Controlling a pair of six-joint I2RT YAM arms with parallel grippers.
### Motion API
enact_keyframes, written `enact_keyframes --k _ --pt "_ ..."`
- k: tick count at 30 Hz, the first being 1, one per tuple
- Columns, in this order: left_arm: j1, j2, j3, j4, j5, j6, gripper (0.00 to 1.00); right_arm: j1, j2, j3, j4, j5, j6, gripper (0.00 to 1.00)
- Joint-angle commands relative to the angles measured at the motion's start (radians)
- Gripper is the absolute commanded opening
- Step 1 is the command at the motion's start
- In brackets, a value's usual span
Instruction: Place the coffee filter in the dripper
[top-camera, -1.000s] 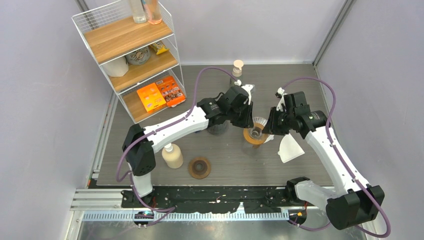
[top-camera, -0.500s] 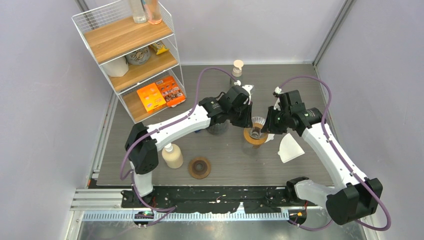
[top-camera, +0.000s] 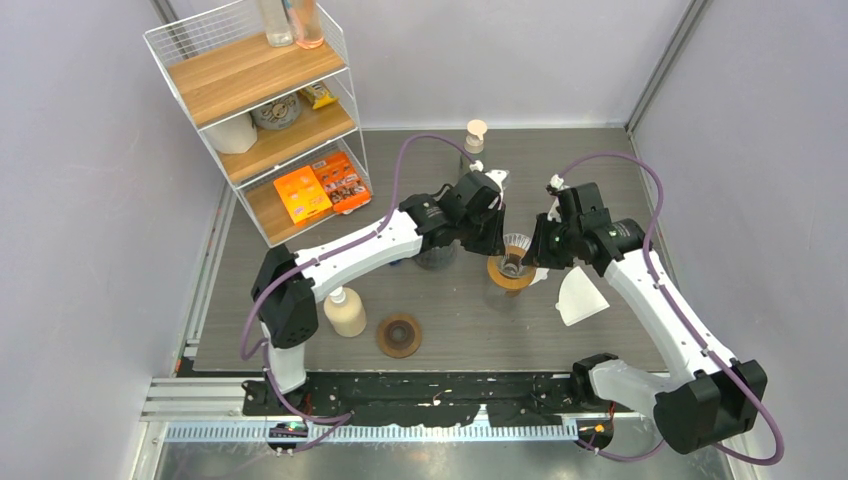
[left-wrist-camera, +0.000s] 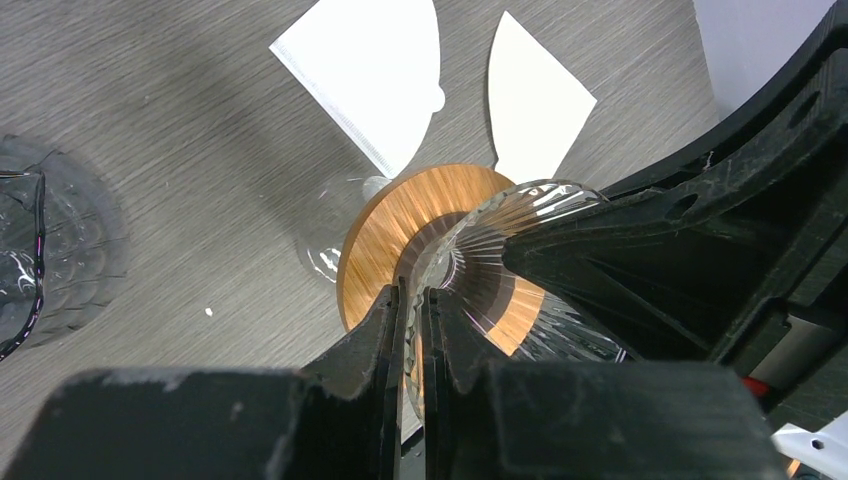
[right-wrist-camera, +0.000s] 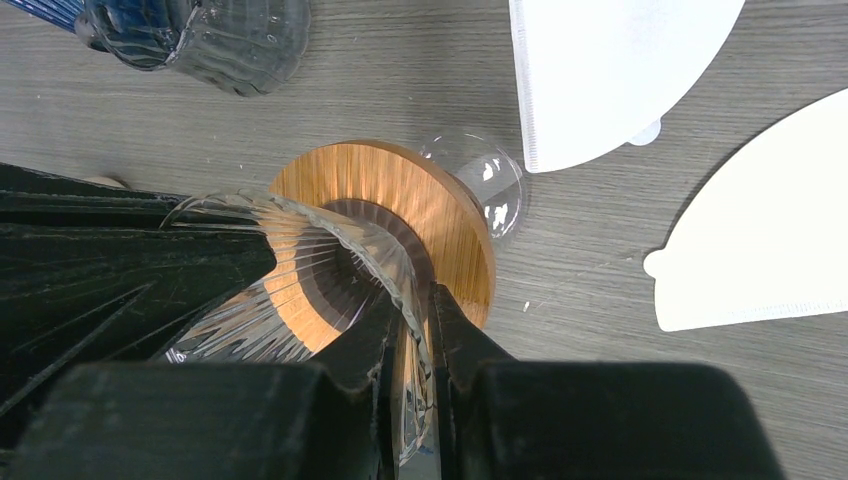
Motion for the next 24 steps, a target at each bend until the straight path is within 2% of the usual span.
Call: enact_keyframes --k 1,9,12,19,24 --pt "-0.031 0.076 -0.034 -0.227 0.003 0.068 0.00 -0.014 0.059 -0.105 -0.164 0.200 -0.077 0.05" --pt "-0.033 0.062 0.014 -0.226 0.011 0.066 0.00 -0.005 0.033 -0.039 -0.149 0.159 -0.089 0.05" --pt "-0.033 0.060 0.030 -0.223 0.016 0.064 0.00 -0.005 0.025 -0.017 -0.156 0.142 -0.095 0.09" --pt "-0.033 0.046 0.071 -0.208 0.020 0.062 0.12 -0.004 0.026 0.044 -0.155 0.105 -0.100 0.17" --pt "-0.033 0.047 0.113 -0.204 0.024 0.059 0.17 -0.005 0.031 0.098 -0.146 0.087 -0.098 0.19"
